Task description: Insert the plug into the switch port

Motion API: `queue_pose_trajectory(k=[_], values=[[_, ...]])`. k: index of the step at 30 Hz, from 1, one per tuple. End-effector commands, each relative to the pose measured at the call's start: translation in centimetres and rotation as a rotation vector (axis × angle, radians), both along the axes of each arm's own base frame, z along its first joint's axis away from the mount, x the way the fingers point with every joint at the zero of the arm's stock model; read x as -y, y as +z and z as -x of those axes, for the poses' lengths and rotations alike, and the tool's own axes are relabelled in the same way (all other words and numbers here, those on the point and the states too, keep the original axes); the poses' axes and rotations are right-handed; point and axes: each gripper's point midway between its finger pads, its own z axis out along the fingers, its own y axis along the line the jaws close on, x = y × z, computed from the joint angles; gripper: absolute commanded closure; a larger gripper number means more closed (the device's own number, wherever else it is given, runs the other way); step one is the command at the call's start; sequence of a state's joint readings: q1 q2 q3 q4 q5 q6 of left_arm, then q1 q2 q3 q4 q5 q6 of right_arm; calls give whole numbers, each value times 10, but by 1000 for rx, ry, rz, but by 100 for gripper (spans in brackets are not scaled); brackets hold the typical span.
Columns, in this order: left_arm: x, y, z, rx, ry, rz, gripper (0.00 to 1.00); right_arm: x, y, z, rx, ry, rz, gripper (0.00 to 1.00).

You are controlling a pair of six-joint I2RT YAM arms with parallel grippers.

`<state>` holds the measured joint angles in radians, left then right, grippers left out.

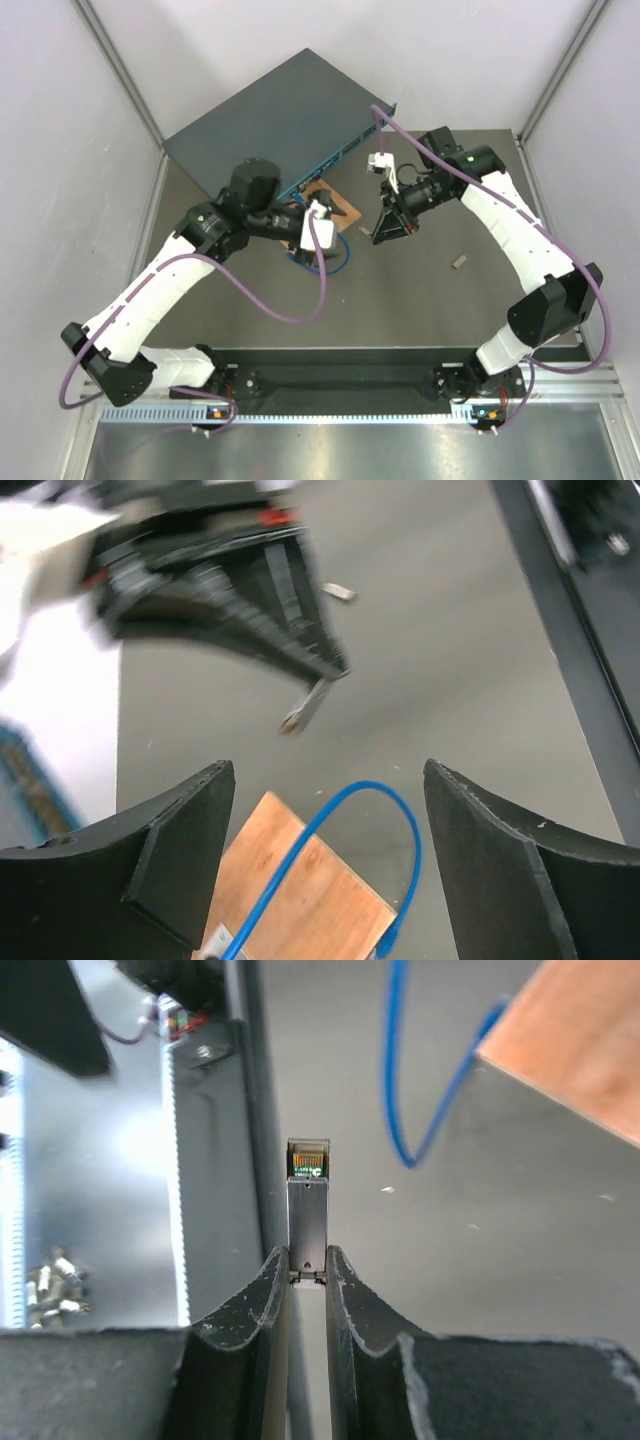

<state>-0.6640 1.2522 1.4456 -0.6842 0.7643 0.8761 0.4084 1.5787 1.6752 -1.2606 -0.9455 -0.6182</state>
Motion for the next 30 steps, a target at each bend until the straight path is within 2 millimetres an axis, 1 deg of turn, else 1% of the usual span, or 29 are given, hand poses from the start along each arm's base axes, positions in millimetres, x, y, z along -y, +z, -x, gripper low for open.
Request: queue_pose_trajectory(k=[1, 5, 6, 9, 12, 16, 17, 19, 20, 22, 23, 24, 25, 26, 27, 28, 29, 30], values=[[3, -20, 13, 130, -104, -91, 20, -18, 20, 20, -10, 59, -93, 100], [12, -30, 20, 162, -152, -117, 23, -30, 17, 35, -36, 113, -106, 100], [11, -36, 22, 161, -163, -131, 24, -33, 18, 40, -44, 126, -106, 100], [14, -43, 25, 189, -190, -152, 26, -40, 16, 48, -66, 154, -109, 100], [15, -51, 27, 202, -213, -176, 34, -44, 19, 54, -71, 176, -117, 100], [14, -62, 24, 209, -213, -204, 42, -48, 16, 60, -81, 189, -107, 100], [14, -64, 25, 205, -213, -207, 48, -48, 16, 61, -88, 191, -107, 100], [13, -66, 27, 200, -219, -204, 55, -51, 15, 63, -89, 199, -106, 100], [13, -65, 28, 198, -222, -201, 63, -51, 15, 64, -91, 201, -107, 100], [14, -65, 29, 179, -212, -197, 74, -52, 17, 64, -91, 201, -107, 99], [13, -64, 29, 175, -205, -196, 79, -52, 17, 63, -88, 201, -106, 95], [13, -64, 29, 164, -201, -195, 95, -53, 18, 62, -82, 198, -105, 88], [12, -64, 30, 142, -186, -193, 99, -52, 19, 61, -73, 194, -101, 71], [11, -65, 30, 129, -176, -194, 100, -53, 19, 56, -44, 185, -94, 61], [11, -65, 30, 116, -166, -190, 100, -51, 21, 55, -17, 174, -92, 45], [9, -63, 32, 73, -134, -180, 100, -50, 23, 51, 13, 158, -89, 41], [9, -61, 32, 49, -108, -167, 100, -48, 22, 38, 74, 118, -67, 36], [12, -57, 30, 35, -86, -138, 100, -42, 29, 31, 135, 80, -68, 33]])
